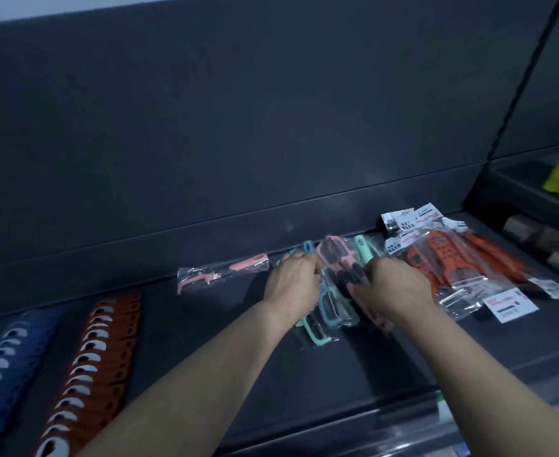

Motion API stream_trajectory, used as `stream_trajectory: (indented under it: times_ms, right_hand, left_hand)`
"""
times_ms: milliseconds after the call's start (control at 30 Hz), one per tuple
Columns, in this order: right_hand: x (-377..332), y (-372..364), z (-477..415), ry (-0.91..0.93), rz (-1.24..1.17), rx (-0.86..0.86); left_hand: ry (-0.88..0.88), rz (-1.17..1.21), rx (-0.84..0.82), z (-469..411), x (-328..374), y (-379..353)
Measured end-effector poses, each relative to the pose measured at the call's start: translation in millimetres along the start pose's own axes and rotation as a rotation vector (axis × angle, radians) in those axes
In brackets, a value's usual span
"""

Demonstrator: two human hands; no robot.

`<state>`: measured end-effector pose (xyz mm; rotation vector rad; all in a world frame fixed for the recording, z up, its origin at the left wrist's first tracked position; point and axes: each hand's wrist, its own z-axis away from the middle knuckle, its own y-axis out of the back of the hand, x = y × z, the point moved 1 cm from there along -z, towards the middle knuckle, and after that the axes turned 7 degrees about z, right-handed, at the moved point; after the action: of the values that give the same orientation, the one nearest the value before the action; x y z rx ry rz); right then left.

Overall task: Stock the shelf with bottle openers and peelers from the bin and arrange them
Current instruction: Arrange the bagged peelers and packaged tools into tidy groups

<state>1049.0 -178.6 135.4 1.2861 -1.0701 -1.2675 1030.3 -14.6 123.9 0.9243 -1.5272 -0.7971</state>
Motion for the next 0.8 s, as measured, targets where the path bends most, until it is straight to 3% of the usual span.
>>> stream_trajectory:
  times_ms: [267,633,800]
  right_hand:
    - [22.5,11.8,-6.9,0.007,-0.283,0.010]
    - [55.4,10.7,-13.7,0.095,-0.152,0.167]
    - [54.4,2.3,-10.2,0.131,-0.177,0.110]
  left_hand:
    - [0.074,0.032,0.015,-10.6,17.2,-6.2]
    - [0.221,0.024,0.055,-26.6,32.4,-7.3]
    - [0.305,-0.051,0.018,-34.0,40.4,-17.8]
